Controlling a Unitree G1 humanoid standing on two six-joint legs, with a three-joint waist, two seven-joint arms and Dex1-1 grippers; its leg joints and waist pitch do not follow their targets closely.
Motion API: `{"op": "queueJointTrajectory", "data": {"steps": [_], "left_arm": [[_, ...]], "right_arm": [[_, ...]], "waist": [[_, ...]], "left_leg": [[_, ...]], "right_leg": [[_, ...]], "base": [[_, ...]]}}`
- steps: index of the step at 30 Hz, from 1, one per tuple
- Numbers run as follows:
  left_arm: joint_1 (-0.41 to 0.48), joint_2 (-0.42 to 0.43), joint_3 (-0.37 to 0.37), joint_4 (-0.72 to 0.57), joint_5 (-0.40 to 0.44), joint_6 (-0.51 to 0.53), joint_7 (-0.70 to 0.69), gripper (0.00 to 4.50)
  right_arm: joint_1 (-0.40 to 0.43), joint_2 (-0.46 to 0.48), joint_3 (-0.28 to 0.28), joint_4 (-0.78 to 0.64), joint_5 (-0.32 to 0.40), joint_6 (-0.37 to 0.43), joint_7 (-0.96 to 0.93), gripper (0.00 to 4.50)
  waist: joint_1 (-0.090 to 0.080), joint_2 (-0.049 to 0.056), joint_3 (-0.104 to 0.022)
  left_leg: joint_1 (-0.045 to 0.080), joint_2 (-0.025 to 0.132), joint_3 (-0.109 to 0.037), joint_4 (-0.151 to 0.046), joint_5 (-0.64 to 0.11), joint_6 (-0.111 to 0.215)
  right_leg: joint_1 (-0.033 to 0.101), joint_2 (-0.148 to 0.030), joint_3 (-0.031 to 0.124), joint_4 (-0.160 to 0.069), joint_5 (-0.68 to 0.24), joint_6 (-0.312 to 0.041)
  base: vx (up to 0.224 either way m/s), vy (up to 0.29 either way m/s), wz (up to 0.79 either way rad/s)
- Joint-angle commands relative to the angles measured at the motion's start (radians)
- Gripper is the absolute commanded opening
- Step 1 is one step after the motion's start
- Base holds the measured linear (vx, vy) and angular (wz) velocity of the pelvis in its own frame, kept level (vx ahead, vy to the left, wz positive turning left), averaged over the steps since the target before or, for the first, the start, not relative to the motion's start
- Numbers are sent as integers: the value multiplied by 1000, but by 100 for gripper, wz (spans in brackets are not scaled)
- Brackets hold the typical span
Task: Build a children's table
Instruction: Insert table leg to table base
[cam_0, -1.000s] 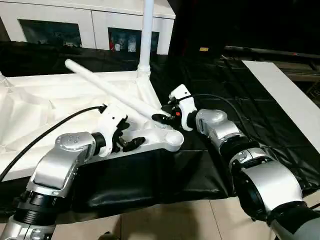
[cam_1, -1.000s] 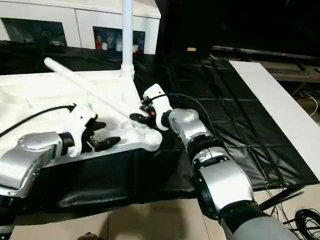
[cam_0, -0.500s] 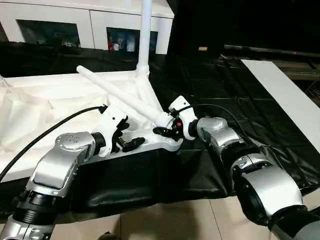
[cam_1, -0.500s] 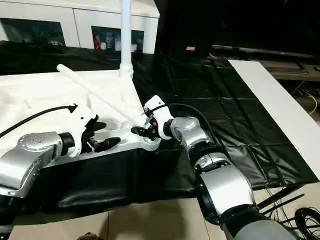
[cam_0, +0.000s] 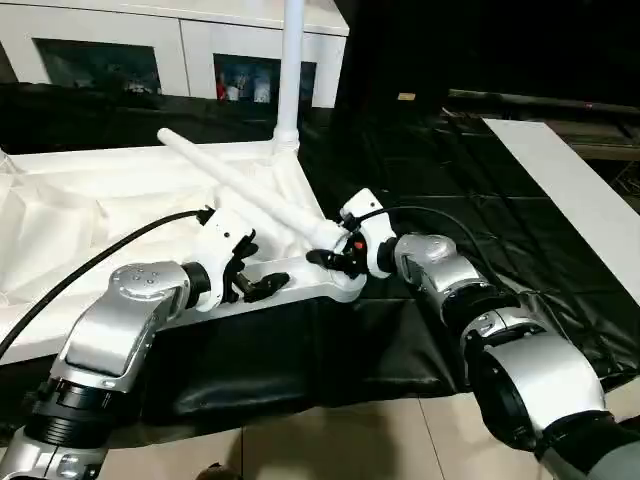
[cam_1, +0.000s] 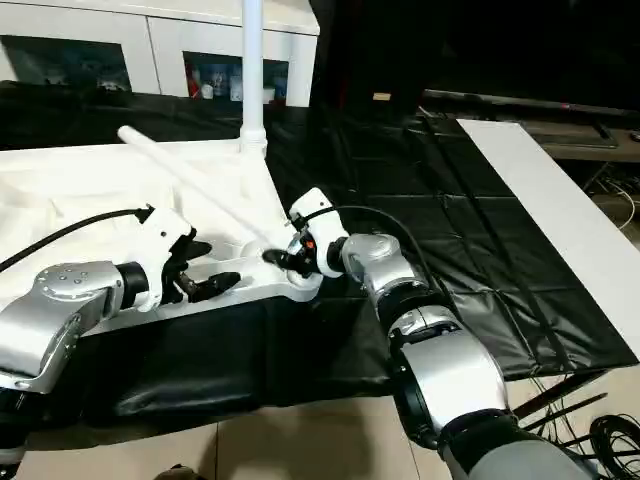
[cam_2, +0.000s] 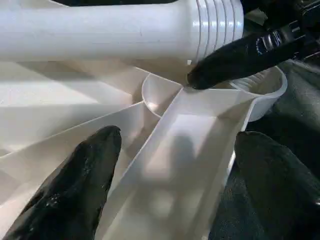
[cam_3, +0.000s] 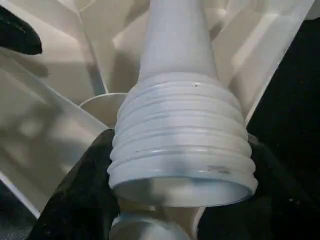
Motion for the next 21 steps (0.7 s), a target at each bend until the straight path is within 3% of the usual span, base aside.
{"op": "queueJointTrajectory", "data": {"steps": [1, 7, 12, 14, 15, 17, 18, 20, 21], "left_arm": [[-17, 1, -18, 4, 9, -11, -2, 407], [-10, -3, -17, 0, 12, -16, 12, 407], [-23, -85, 77, 16, -17, -50, 116, 407], [-55, -180, 182, 24, -98, -19, 184, 407], [-77, -240, 251, 25, -169, 19, 214, 423], [-117, -342, 368, 24, -319, 90, 264, 439], [-137, -384, 411, 29, -388, 107, 287, 439], [-150, -407, 433, 33, -431, 117, 297, 448], [-177, -456, 463, 51, -490, 133, 327, 450]], "right_arm": [[15, -16, -28, -5, 20, -27, 1, 275], [41, -27, -64, -31, 47, -78, 9, 275], [89, -42, -140, -132, 142, -95, 59, 275], [135, -43, -173, -214, 188, -86, 79, 275], [171, -42, -183, -275, 210, -73, 95, 275], [240, -39, -185, -385, 237, -53, 110, 275], [282, -36, -177, -453, 246, -39, 115, 275], [316, -34, -169, -508, 251, -30, 116, 275], [395, -25, -151, -641, 265, -8, 111, 275]], "waist": [[-1, 29, -64], [0, 28, -66], [0, 24, -65], [2, 21, -66], [6, 26, -66], [7, 19, -68], [11, 23, -65], [15, 17, -67], [11, 24, -63]], "left_leg": [[16, 26, 0, -60, -166, -11], [15, 26, 0, -59, -156, -3], [13, 27, 2, -58, -150, 11], [12, 26, 2, -57, -143, 18], [14, 26, 3, -54, -134, 17], [11, 23, 2, -54, -126, 25], [11, 22, 2, -51, -127, 21], [12, 22, -1, -53, -141, 32], [10, 19, -1, -56, -157, 33]], "right_leg": [[41, -60, 48, -63, 26, -242], [43, -60, 48, -62, 38, -245], [45, -58, 48, -63, 62, -244], [48, -59, 49, -64, 75, -246], [50, -60, 51, -62, 103, -253], [52, -56, 48, -62, 116, -253], [53, -57, 50, -64, 132, -261], [52, -57, 47, -68, 106, -254], [52, -54, 47, -72, 64, -244]], "base": [[0, 0, 0], [0, 0, 0], [0, 0, 0], [0, 0, 0], [0, 0, 0], [0, 0, 0], [0, 0, 0], [0, 0, 0], [0, 0, 0]]}}
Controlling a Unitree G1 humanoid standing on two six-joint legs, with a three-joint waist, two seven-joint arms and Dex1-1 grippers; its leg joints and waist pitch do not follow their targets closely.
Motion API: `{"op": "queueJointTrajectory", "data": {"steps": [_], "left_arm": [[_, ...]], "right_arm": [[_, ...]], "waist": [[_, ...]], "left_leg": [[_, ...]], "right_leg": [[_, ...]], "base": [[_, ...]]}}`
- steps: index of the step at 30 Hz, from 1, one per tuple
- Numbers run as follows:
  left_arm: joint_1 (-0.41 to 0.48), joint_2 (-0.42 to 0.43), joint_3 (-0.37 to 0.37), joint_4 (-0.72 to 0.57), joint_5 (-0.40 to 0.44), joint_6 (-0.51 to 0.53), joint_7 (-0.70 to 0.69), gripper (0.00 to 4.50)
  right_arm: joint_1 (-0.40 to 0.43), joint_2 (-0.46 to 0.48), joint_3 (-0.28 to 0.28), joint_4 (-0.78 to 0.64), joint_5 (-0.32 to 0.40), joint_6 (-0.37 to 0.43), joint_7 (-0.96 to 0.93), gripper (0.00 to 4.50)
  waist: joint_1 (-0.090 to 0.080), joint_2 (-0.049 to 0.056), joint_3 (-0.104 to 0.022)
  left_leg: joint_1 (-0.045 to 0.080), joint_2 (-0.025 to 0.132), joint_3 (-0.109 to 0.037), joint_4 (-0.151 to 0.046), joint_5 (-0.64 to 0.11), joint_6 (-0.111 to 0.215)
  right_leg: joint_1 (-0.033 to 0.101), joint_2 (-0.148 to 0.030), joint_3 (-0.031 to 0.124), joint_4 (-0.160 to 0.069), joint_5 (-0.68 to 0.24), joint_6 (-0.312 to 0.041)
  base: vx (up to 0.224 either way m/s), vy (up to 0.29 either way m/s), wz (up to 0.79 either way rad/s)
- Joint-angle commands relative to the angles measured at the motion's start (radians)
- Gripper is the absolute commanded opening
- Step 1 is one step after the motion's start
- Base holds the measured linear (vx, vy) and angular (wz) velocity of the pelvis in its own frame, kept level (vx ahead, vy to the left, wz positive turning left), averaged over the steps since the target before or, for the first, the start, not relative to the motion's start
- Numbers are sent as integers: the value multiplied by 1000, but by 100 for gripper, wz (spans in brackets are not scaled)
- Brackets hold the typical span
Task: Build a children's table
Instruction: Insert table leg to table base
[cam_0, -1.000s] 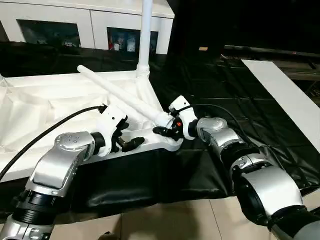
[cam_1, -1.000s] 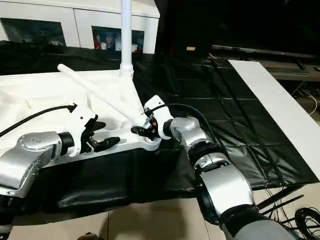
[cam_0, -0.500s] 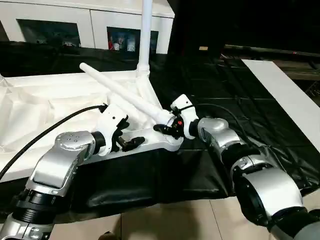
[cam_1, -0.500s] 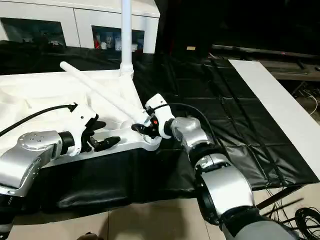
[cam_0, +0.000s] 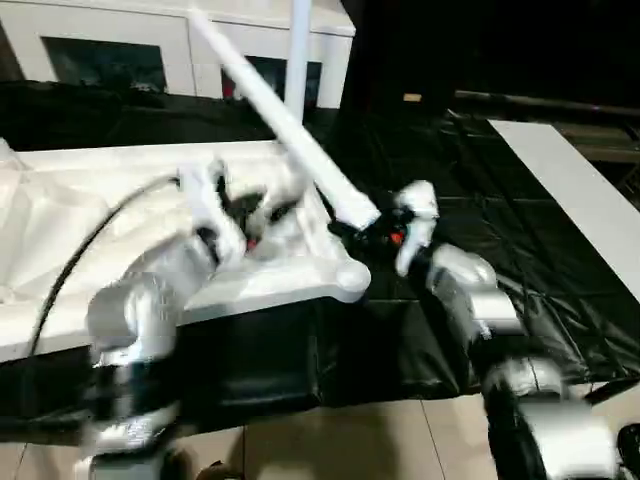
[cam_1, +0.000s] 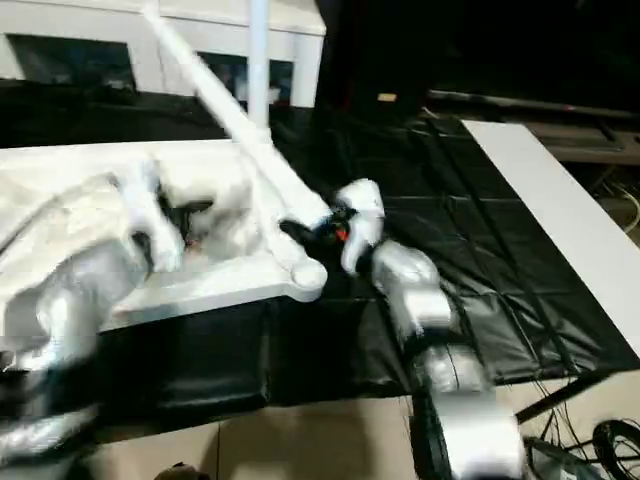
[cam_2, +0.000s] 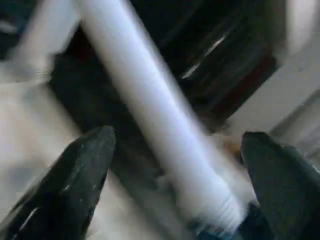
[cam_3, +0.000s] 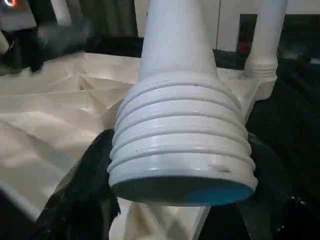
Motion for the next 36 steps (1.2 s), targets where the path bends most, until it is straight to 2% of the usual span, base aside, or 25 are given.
{"op": "queueJointTrajectory", "data": {"steps": [1, 2, 3, 5, 6, 7, 10, 13, 17, 18, 22, 25, 29, 30, 34, 35, 36], "left_arm": [[-24, -42, 31, 16, -73, 34, 41, 450], [-48, -78, 67, 28, -114, 49, 73, 450], [-48, -78, 67, 28, -114, 49, 73, 450], [-79, -114, 119, 43, -173, 66, 119, 450], [-95, -127, 144, 53, -197, 73, 143, 450], [-117, -127, 160, 77, -172, 95, 177, 450], [-121, -119, 158, 94, -173, 94, 193, 450], [-123, -115, 153, 91, -188, 98, 212, 450], [-120, -112, 141, 75, -191, 104, 214, 450], [-119, -112, 140, 69, -196, 110, 215, 421], [-109, -99, 121, 49, -201, 142, 209, 408], [-104, -90, 107, 45, -204, 138, 210, 368], [-106, -88, 111, 43, -218, 144, 209, 346], [-106, -87, 111, 41, -223, 149, 207, 323], [-107, -87, 107, 24, -253, 174, 194, 312], [-106, -85, 102, 22, -255, 176, 189, 280], [-106, -85, 102, 22, -255, 176, 189, 275]], "right_arm": [[53, -4, 6, -147, 31, 28, 2, 275], [97, 3, 16, -228, 41, 50, -3, 275], [97, 3, 16, -228, 41, 50, -3, 275], [137, 9, 32, -306, 53, 75, -5, 275], [156, 12, 42, -345, 60, 86, -5, 275], [189, 18, 64, -424, 71, 111, -9, 275], [215, 22, 89, -478, 69, 124, -5, 275], [247, 17, 115, -539, 58, 166, -6, 275], [254, 12, 122, -552, 58, 181, -13, 275], [254, 11, 120, -555, 59, 187, -18, 275], [257, 4, 118, -574, 66, 217, -41, 275], [261, -1, 121, -591, 75, 238, -58, 275], [262, -4, 123, -596, 77, 243, -62, 275], [262, -4, 124, -598, 78, 245, -63, 275], [264, -9, 128, -604, 81, 253, -68, 275], [264, -11, 130, -606, 82, 255, -68, 275], [264, -11, 130, -606, 82, 255, -68, 275]], "waist": [[3, 22, -64], [1, 25, -64], [5, 23, -64], [-5, 21, -60], [-2, 27, -61], [-4, 24, -59], [-5, 26, -59], [-5, 27, -60], [-4, 28, -60], [-3, 26, -59], [-3, 23, -58], [-3, 24, -59], [-3, 26, -59], [-4, 26, -59], [-3, 26, -58], [-4, 26, -58], [-3, 26, -58]], "left_leg": [[15, 23, -2, -60, -167, 27], [15, 23, -4, -62, -170, 25], [16, 21, -1, -60, -168, 25], [12, 21, -4, -64, -199, 22], [15, 21, -5, -64, -204, 20], [14, 22, -7, -65, -207, 20], [15, 23, -9, -67, -208, 23], [15, 24, -9, -67, -185, 22], [15, 24, -8, -67, -179, 20], [15, 24, -8, -67, -182, 16], [14, 24, -8, -68, -177, 9], [14, 22, -7, -67, -169, 9], [14, 22, -8, -67, -168, 4], [14, 22, -7, -67, -167, 4], [14, 22, -7, -67, -171, 0], [15, 22, -7, -67, -174, -1], [14, 22, -7, -67, -175, 0]], "right_leg": [[51, -56, 48, -76, 49, -228], [51, -55, 47, -75, 41, -227], [52, -54, 48, -79, 44, -220], [51, -55, 47, -85, -27, -208], [49, -56, 47, -87, -36, -206], [49, -53, 47, -89, -35, -196], [46, -55, 47, -91, -51, -177], [47, -53, 47, -88, -12, -181], [47, -54, 46, -86, 9, -192], [48, -55, 46, -87, 2, -192], [48, -55, 47, -87, 4, -183], [49, -55, 47, -87, 5, -176], [49, -55, 47, -85, 16, -176], [49, -55, 47, -86, 19, -177], [49, -55, 47, -85, 13, -180], [49, -54, 47, -86, 10, -179], [49, -54, 47, -86, 9, -177]], "base": [[0, 0, 0], [0, 0, 0], [0, 0, 0], [0, 0, 0], [0, 0, 0], [0, 0, 0], [0, 0, 0], [0, 0, 0], [0, 0, 0], [0, 0, 0], [0, 0, 0], [0, 0, 0], [0, 0, 0], [0, 0, 0], [0, 0, 0], [0, 0, 0], [0, 0, 0]]}}
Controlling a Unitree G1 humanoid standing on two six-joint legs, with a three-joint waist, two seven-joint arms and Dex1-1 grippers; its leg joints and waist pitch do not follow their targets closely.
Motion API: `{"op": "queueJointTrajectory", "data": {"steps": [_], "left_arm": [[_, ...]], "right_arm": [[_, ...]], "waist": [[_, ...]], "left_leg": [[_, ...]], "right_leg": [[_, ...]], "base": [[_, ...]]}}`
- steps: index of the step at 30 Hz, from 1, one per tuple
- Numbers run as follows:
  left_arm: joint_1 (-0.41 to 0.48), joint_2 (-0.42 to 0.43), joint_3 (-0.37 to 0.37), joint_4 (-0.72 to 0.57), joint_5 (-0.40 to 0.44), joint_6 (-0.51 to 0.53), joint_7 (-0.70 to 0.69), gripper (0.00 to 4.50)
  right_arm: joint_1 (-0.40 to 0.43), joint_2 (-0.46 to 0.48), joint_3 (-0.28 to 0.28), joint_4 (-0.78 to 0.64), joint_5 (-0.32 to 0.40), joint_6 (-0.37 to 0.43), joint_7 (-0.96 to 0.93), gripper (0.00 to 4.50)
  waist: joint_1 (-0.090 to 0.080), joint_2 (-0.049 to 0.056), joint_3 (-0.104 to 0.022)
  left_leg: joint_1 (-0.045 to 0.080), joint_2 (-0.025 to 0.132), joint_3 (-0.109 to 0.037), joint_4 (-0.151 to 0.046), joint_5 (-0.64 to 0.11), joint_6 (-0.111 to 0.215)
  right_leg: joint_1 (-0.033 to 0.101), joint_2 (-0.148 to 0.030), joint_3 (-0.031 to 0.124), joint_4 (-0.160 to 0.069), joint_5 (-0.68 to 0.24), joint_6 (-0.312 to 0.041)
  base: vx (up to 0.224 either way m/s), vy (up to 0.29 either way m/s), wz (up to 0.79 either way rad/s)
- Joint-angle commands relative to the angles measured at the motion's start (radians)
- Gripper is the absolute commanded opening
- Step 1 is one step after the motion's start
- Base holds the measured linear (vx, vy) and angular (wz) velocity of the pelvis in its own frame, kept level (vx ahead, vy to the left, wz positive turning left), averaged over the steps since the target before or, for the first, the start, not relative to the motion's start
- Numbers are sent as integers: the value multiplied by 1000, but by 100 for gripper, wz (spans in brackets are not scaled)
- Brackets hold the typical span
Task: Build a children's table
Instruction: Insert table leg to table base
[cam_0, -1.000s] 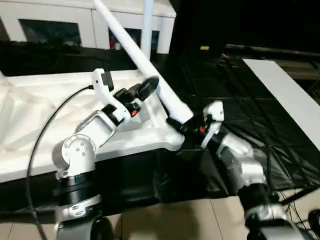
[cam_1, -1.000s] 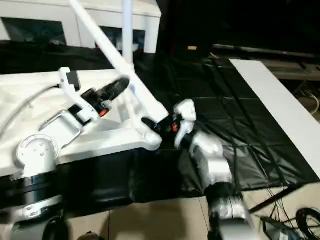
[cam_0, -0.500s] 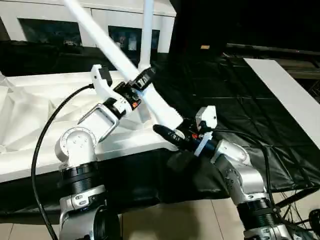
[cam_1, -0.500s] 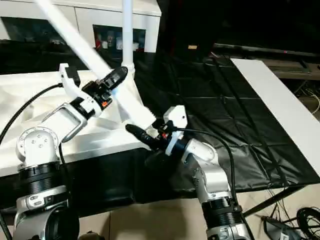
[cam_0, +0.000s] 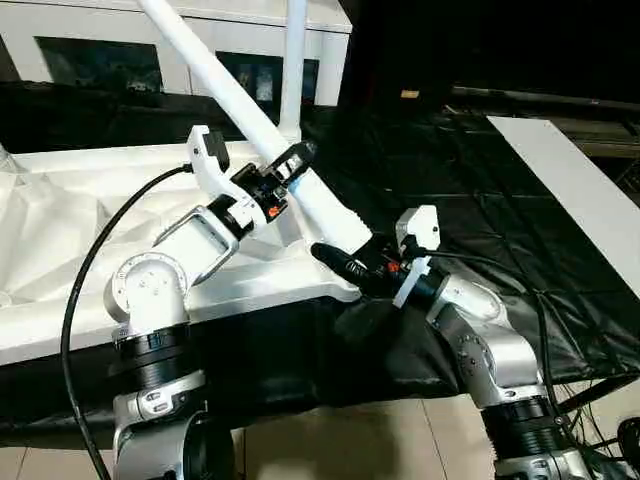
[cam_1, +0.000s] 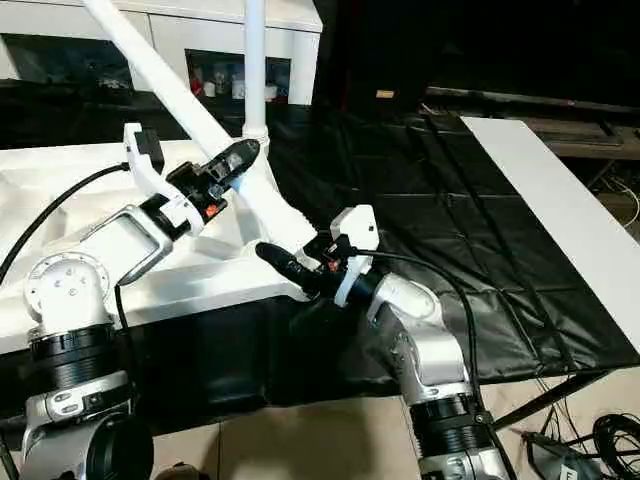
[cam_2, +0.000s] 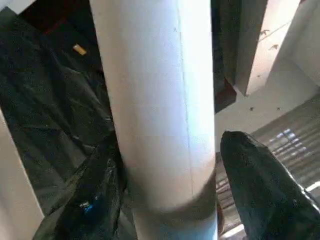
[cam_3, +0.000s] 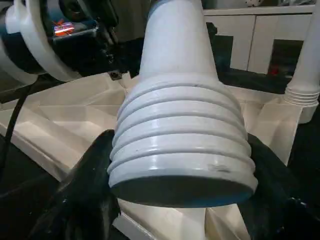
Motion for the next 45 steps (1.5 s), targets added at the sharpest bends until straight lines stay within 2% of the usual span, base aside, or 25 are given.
{"op": "queueJointTrajectory", "data": {"steps": [1, 2, 5, 7, 10, 13, 14, 15, 18, 19, 23, 26, 27, 28, 31, 34, 42, 43, 45], "left_arm": [[2, 2, -40, -24, -15, 15, -18, 275], [2, 3, -42, -24, -15, 15, -20, 275], [3, 3, -42, -25, -22, 14, -23, 233], [1, -1, -35, -25, -28, 7, -19, 234], [1, 4, -34, -26, -24, -2, -11, 203], [2, 9, -40, -26, -14, -8, -9, 199], [4, 16, -50, -26, -3, -18, -11, 197], [5, 22, -57, -26, 7, -29, -11, 197], [1, 33, -64, -26, 12, -40, -13, 197], [-1, 34, -62, -26, 12, -44, -11, 196], [-9, 38, -53, -20, 16, -60, -5, 196], [-17, 54, -55, -8, 18, -77, -7, 196], [-17, 54, -55, -8, 18, -77, -7, 196], [-18, 66, -58, -5, 20, -81, -12, 196], [-20, 77, -60, -2, 17, -83, -17, 196], [-20, 84, -67, 0, 20, -84, -25, 196], [-15, 95, -92, -8, 16, -85, -40, 196], [-8, 113, -124, -21, 23, -83, -70, 196], [-4, 121, -138, -26, 28, -85, -84, 196]], "right_arm": [[8, -15, -4, -29, 14, 13, -4, 275], [8, -15, -4, -30, 13, 13, -4, 275], [9, -17, -3, -31, 13, 15, -4, 275], [9, -19, -3, -32, 11, 15, -5, 275], [8, -20, 2, -31, 4, 11, -13, 275], [8, -19, 2, -29, 6, 12, -16, 275], [8, -20, 5, -29, 11, 15, -11, 330], [8, -20, 5, -30, 16, 17, -9, 344], [11, -24, -6, -44, 51, 37, 13, 350], [12, -29, -12, -51, 68, 51, 24, 372], [16, -55, -26, -71, 108, 86, 63, 401], [11, -88, -85, -68, 154, 107, 70, 429], [11, -88, -85, -68, 154, 107, 70, 434], [-7, -104, -146, -56, 195, 131, 52, 448], [-29, -138, -198, -33, 227, 154, 31, 450], [-49, -162, -231, -15, 253, 184, 18, 450], [-81, -207, -235, 28, 239, 253, 5, 450], [-92, -213, -236, 14, 284, 306, 26, 450], [-96, -215, -235, 8, 301, 327, 31, 450]], "waist": [[2, 23, -61], [2, 23, -62], [1, 21, -61], [2, 19, -62], [3, 19, -61], [3, 19, -61], [3, 20, -62], [3, 20, -62], [2, 19, -62], [2, 19, -62], [5, 18, -63], [6, 16, -63], [6, 16, -62], [7, 15, -63], [9, 18, -64], [10, 15, -65], [12, 14, -66], [12, 13, -66], [13, 13, -66]], "left_leg": [[16, 22, -5, -64, -175, 0], [16, 22, -6, -65, -175, -1], [15, 22, -5, -65, -177, -4], [15, 22, -5, -64, -174, -4], [15, 22, -5, -64, -170, -3], [15, 22, -5, -64, -172, -3], [15, 22, -5, -64, -169, -4], [16, 22, -5, -64, -169, -3], [16, 22, -5, -64, -162, 0], [16, 22, -5, -64, -163, 2], [16, 22, -5, -62, -154, 6], [16, 22, -5, -62, -159, 6], [16, 21, -4, -62, -159, 6], [16, 21, -4, -61, -155, 4], [16, 20, -3, -58, -137, 5], [16, 18, -1, -57, -131, 7], [14, 17, 0, -54, -115, 4], [15, 17, -1, -54, -117, 6], [17, 19, -1, -56, -122, 8]], "right_leg": [[48, -55, 48, -80, 6, -179], [49, -55, 47, -79, 6, -177], [49, -55, 47, -80, 1, -177], [49, -55, 47, -80, 2, -176], [49, -55, 48, -80, 5, -175], [49, -56, 48, -81, -9, -170], [49, -56, 48, -80, -6, -169], [48, -55, 48, -80, -3, -168], [48, -54, 47, -78, 11, -168], [50, -54, 47, -78, 13, -170], [51, -54, 47, -77, 28, -172], [51, -55, 47, -79, 7, -171], [51, -55, 47, -79, 5, -171], [50, -55, 47, -78, 4, -172], [50, -53, 47, -76, 24, -177], [52, -52, 46, -76, 22, -177], [53, -53, 45, -74, 33, -185], [53, -52, 45, -75, 27, -185], [52, -53, 45, -75, 13, -183]], "base": [[0, 0, 0], [0, 0, 0], [0, 0, 0], [0, 0, 0], [0, 0, 0], [0, 0, 0], [0, 0, 0], [0, 0, 0], [0, 0, 0], [0, 0, 0], [0, 0, 0], [0, 0, 0], [0, 0, 0], [0, 0, 0], [0, 0, 0], [0, 0, 0], [0, 0, 0], [0, 0, 0], [0, 0, 0]]}}
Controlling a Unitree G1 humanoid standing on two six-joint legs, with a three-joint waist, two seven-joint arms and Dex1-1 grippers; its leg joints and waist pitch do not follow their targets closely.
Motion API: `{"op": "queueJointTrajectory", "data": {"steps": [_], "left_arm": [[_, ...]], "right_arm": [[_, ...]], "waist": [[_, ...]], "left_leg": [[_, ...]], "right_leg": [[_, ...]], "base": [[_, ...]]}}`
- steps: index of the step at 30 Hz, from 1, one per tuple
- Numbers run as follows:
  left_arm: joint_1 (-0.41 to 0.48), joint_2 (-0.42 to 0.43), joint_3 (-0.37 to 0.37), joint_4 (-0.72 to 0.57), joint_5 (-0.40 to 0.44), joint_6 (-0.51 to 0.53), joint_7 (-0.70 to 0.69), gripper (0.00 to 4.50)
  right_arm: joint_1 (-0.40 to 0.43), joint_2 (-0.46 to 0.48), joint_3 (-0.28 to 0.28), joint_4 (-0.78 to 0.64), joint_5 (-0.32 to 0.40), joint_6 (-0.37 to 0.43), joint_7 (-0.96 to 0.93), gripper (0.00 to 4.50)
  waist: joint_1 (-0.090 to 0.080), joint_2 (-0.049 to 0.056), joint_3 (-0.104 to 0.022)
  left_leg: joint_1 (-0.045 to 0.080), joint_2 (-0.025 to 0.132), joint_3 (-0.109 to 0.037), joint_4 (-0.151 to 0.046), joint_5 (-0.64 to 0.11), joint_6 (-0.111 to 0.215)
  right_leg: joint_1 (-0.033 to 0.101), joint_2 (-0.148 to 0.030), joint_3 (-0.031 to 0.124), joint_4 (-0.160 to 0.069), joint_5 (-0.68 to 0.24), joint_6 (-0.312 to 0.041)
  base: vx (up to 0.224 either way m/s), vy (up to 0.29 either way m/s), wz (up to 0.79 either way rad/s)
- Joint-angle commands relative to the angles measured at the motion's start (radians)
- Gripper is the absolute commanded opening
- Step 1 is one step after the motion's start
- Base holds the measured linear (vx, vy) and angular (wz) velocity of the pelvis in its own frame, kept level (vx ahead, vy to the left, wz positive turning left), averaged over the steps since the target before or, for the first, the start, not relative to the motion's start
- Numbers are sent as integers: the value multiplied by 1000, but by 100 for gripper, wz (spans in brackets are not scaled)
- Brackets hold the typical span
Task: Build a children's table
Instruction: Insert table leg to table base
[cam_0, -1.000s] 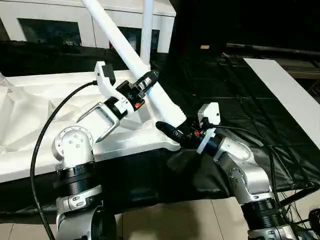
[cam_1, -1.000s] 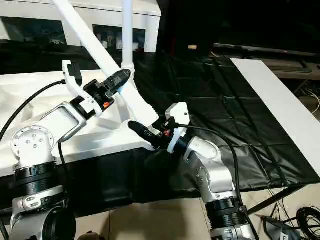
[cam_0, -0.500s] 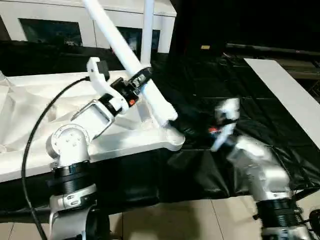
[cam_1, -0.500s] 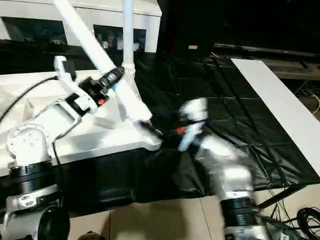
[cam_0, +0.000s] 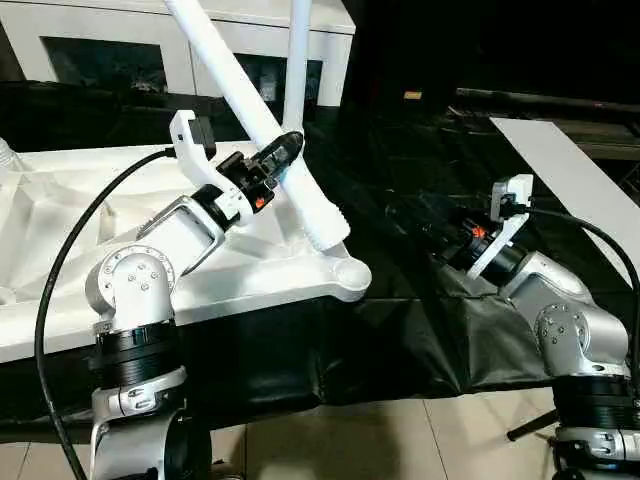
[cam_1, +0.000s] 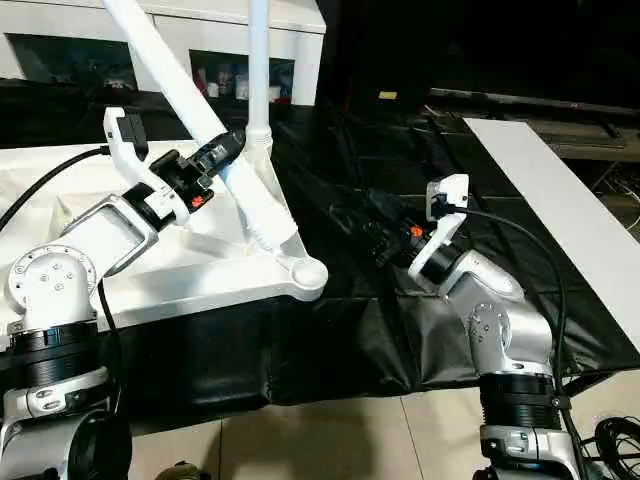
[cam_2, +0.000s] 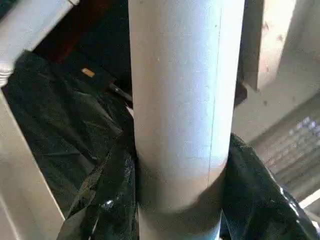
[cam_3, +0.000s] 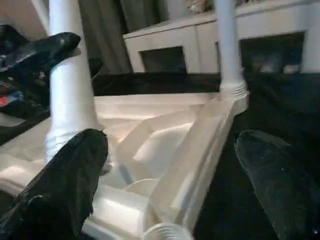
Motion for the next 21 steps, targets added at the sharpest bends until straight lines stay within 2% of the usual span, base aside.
{"op": "queueJointTrajectory", "data": {"steps": [1, 3, 4, 5, 6, 7, 9, 10, 13, 14, 15, 21], "left_arm": [[5, 23, -76, -44, 21, -5, -78, 196], [19, 58, -136, -67, 42, -24, -159, 196], [36, 106, -215, -92, 83, -63, -254, 196], [47, 139, -268, -104, 116, -99, -316, 196], [50, 149, -284, -107, 126, -110, -336, 196], [63, 194, -353, -119, 165, -158, -427, 195], [61, 209, -378, -121, 179, -177, -457, 195], [57, 213, -386, -120, 175, -185, -482, 195], [55, 219, -404, -121, 181, -205, -514, 195], [55, 219, -404, -121, 181, -206, -516, 195], [55, 218, -412, -120, 180, -223, -538, 195], [63, 214, -436, -136, 158, -242, -608, 195]], "right_arm": [[-20, -18, -3, -30, 46, 55, 16, 450], [-30, -17, 6, -47, 69, 90, 26, 450], [-38, -20, 32, -64, 72, 111, 47, 450], [-42, -25, 55, -73, 65, 120, 65, 450], [-44, -28, 64, -76, 61, 122, 72, 450], [-51, -44, 117, -86, 28, 122, 115, 450], [-54, -60, 156, -92, 6, 121, 149, 450], [-62, -67, 177, -93, 5, 126, 170, 450], [-78, -77, 206, -93, -2, 123, 198, 450], [-79, -77, 207, -92, -2, 123, 198, 450], [-91, -81, 218, -86, -9, 120, 211, 450], [-127, -91, 259, -54, -28, 98, 260, 450]], "waist": [[3, 14, -67], [6, 16, -67], [6, 14, -67], [4, 16, -66], [6, 17, -66], [6, 19, -66], [5, 20, -64], [6, 17, -64], [10, 16, -64], [9, 16, -64], [10, 11, -63], [10, 10, -64]], "left_leg": [[16, 20, -1, -58, -121, 5], [17, 22, -2, -59, -114, 5], [17, 21, -2, -60, -107, 5], [16, 23, -2, -62, -110, 1], [19, 23, -4, -62, -111, 0], [19, 23, -3, -62, -114, -5], [20, 24, -1, -63, -128, -18], [20, 24, 0, -64, -137, -26], [19, 24, 0, -64, -147, -36], [18, 23, -1, -64, -146, -37], [18, 24, 0, -64, -151, -38], [18, 24, 1, -61, -150, -31]], "right_leg": [[51, -54, 44, -75, 9, -186], [50, -54, 45, -73, 13, -184], [51, -54, 43, -73, 12, -182], [50, -54, 44, -73, 8, -180], [48, -55, 42, -75, -1, -176], [47, -55, 43, -74, -8, -171], [46, -56, 46, -75, -15, -166], [46, -58, 46, -75, -21, -170], [47, -58, 46, -73, -27, -175], [47, -58, 46, -73, -29, -176], [47, -58, 46, -73, -34, -176], [45, -60, 48, -72, -51, -178]], "base": [[0, 0, 0], [0, 0, 0], [0, 0, 0], [0, 0, 0], [0, 0, 0], [0, 0, 0], [0, 0, 0], [0, 0, 0], [0, 0, 0], [0, 0, 0], [0, 0, 0], [0, 0, 0]]}}
